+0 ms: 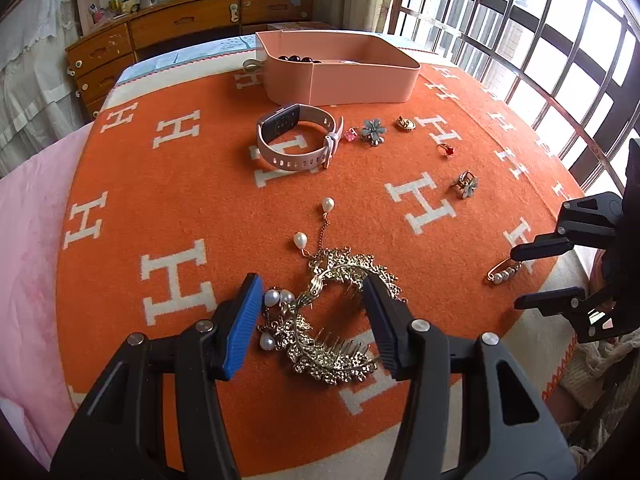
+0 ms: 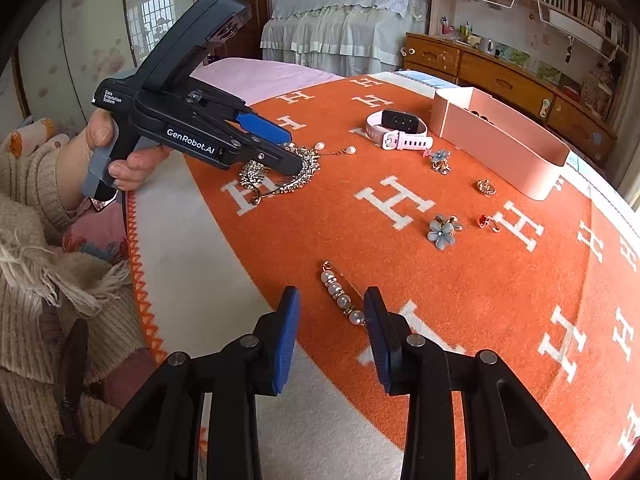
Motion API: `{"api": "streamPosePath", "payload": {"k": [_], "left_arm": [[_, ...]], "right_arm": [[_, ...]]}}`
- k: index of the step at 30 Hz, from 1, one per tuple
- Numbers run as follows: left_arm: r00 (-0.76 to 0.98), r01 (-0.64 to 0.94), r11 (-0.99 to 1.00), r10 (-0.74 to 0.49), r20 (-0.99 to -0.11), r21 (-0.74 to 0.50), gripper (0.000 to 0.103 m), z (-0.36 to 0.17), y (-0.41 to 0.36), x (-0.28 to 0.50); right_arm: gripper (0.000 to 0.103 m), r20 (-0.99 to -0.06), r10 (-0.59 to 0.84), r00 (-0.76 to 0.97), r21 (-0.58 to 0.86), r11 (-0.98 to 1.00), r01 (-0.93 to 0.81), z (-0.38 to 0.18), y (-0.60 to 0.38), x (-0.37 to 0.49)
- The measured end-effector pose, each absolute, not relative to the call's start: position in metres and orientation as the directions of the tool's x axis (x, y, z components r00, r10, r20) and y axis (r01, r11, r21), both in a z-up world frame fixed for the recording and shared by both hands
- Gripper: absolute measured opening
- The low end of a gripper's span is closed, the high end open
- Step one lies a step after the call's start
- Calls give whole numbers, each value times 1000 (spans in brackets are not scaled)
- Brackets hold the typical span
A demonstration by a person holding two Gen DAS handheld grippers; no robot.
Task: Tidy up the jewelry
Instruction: 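Grasp the rhinestone hair comb with the left tool while the right grasps the pearl pin, then lift the hair comb with the left tool while the right grasps the white smartwatch strap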
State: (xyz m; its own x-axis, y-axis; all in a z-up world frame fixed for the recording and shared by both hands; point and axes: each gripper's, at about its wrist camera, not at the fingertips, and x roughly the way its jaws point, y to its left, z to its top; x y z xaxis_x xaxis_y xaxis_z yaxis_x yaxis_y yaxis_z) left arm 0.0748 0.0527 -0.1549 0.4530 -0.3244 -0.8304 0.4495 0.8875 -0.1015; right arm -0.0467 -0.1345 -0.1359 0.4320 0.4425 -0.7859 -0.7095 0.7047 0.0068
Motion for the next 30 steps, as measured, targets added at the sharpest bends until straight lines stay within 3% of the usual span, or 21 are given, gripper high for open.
{"api": "streamPosePath", "payload": {"k": [3, 7, 9, 14, 15, 17, 30], "left_arm": [[453, 451, 887, -323, -831, -99, 49, -155, 52, 75], [454, 447, 889, -321, -831, -99, 48, -155, 52, 75], [449, 447, 888, -325, -832, -105, 39, -155, 51, 74], [451, 414, 904, -306, -838, -107, 29, -154, 51, 75], [453, 407, 908, -299, -840, -103, 19, -154, 51, 75], [465, 385, 920, -262, -846, -73, 12, -154, 49, 76], [462, 277, 949, -271, -845, -153, 9, -141, 63, 86]], "right_arm": [[24, -787, 412, 459, -29, 719, -695, -137, -132, -44], [19, -786, 407, 466, -4, 750, -662, -137, -136, -35], [18, -795, 393, 463, 5, 767, -641, -140, -138, -28], [18, -794, 386, 470, 29, 796, -604, -140, -142, -19], [18, -794, 386, 470, 34, 799, -600, -140, -142, -18], [18, -796, 386, 466, 39, 802, -596, -140, -141, -17], [19, -781, 435, 448, 116, 805, -581, -115, -127, 0]]}}
